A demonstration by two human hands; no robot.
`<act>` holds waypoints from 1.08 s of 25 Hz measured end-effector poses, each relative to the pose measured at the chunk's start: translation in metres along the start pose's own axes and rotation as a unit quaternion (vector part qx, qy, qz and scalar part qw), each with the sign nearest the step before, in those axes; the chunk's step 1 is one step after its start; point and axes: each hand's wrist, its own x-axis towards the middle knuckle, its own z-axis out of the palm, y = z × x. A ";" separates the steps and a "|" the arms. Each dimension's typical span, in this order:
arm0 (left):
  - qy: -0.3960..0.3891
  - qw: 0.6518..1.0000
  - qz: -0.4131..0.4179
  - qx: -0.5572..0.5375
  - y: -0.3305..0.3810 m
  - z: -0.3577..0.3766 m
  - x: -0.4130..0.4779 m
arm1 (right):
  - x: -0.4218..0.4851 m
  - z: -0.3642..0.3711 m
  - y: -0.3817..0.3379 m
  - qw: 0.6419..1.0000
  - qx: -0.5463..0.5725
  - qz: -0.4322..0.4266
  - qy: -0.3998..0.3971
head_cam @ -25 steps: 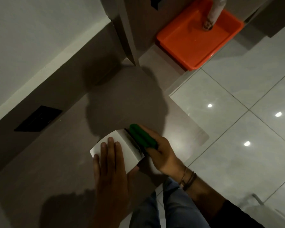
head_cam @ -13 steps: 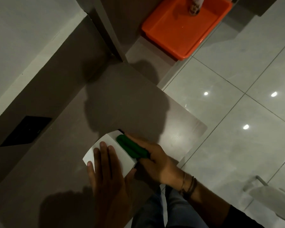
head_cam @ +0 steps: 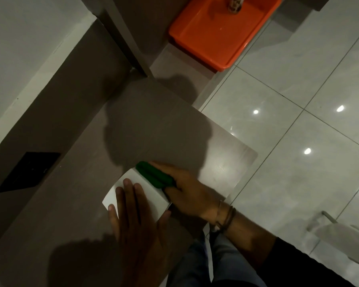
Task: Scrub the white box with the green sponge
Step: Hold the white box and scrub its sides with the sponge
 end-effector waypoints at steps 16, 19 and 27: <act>0.004 1.000 -0.001 0.011 -0.002 0.002 -0.001 | -0.056 0.005 -0.010 0.997 0.006 0.042 0.063; 0.011 1.000 0.007 0.016 -0.002 0.002 0.000 | -0.008 0.002 -0.016 1.000 -0.015 0.008 0.024; 0.005 1.000 0.003 0.010 -0.003 0.003 -0.002 | -0.051 0.000 -0.013 0.998 0.014 0.033 0.060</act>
